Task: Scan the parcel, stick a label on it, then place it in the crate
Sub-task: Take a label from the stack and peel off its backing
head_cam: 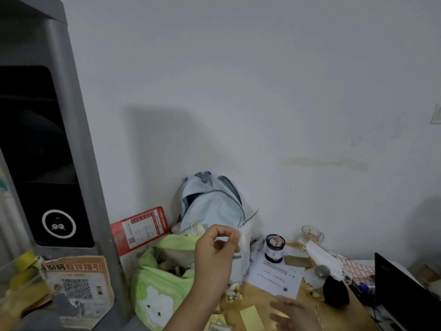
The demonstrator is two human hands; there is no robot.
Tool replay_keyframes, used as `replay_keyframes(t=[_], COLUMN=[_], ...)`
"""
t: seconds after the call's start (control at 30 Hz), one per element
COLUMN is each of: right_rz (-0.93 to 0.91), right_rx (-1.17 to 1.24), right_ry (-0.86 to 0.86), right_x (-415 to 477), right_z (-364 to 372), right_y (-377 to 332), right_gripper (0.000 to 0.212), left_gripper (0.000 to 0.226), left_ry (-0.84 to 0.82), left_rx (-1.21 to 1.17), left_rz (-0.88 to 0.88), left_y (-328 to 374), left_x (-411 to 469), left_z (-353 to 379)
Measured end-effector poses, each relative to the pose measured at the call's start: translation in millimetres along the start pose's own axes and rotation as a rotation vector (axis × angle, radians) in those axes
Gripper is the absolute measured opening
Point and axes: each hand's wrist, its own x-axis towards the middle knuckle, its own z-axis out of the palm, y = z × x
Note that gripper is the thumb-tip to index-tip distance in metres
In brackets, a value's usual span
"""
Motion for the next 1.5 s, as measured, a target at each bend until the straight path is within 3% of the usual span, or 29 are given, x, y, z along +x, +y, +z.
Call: replay_keyframes(t=[0.07,0.1,0.13,0.17,0.2,0.3,0.37,0.4,0.5,0.6,0.77,0.9,0.97,1.03,1.17,1.33,1.5], right_rz=[0.037,-0.127,-0.223,-0.218,-0.375,-0.756,-0.968,-1.028,-1.122,-1.178,-1.346,-1.312,-1.215,-1.166,-1.147,-1.005,-0.947], right_rx=[0.12,-0.15,0.05,-0.124,-0.3,-0.339,-0.386,-0.418,-0.476,-0.495,-0.593,-0.5,-0.418,-0.37,-0.302,-0.14,-0.137], right_ry=[-0.035,-0.004,-0.092,-0.043,-0.017,-0.007,-0.004,-0.001,-0.104,-0.145,0.012,0.089,0.07,0.043,0.031,-0.096,-0.092], right_x=[-232.6,-292.1,-253.8,-271.4,-273.4,-299.6,-316.1,-322.3,-337.2,-342.4,-344.7,-349.9,-353.7,-355.8,-359.0,-357.0,-361.2], right_z=[-29.5,-63.9,-9.1,-12.3,-2.0,11.6,18.6,24.4,33.0,37.0,38.6,43.2,46.0,47.6,47.4,40.9,36.4], right_y=[-111.7,-137.9,-129.8,-137.7,-142.4,-159.5,-170.3,-173.8,-179.6,-179.6,-178.3,-184.1,-188.0,-189.6,-193.4,-199.1,-201.3], right_gripper=[0.01,0.011,0.017,0.023,0.028,0.037,0.023,0.017,0.041,0.041,0.036,0.022,0.025,0.026,0.034,0.039,0.043], left_gripper=[0.01,0.01,0.01,0.01,0.011,0.011,0.013,0.013,0.019,0.037,0.037,0.04,0.046,0.038,0.049,0.011,0.026], left_ry=[0.017,0.024,0.03,0.038,0.047,0.083,0.099,0.1,0.03,-0.12,-0.28,-0.34,-0.358,-0.367,-0.286,-0.019,0.007], left_rx=[0.001,-0.006,-0.018,-0.029,-0.033,-0.046,-0.041,-0.041,-0.069,-0.121,-0.16,-0.14,-0.109,-0.113,-0.187,-0.165,-0.13], left_rz=[-0.004,-0.01,-0.018,-0.028,-0.035,-0.045,-0.019,0.009,0.071,0.096,0.005,0.065,0.109,0.122,0.033,0.047,0.108], left_y=[-1.5,-1.9,-2.2,-2.2,-2.3,-2.5,-1.7,-0.4,2.1,10.9,19.6,22.4,23.6,28.8,34.2,31.1,32.1], left_x=[-0.7,-1.2,-1.9,-2.6,-3.5,-6.6,-10.2,-12.8,-21.4,-33.8,-46.9,-53.4,-51.7,-51.8,-45.8,-30.5,-31.1], left_z=[-0.6,-0.3,0.4,1.4,2.9,9.7,15.3,17.9,24.9,29.8,24.7,24.6,23.6,21.3,15.3,4.2,-5.6])
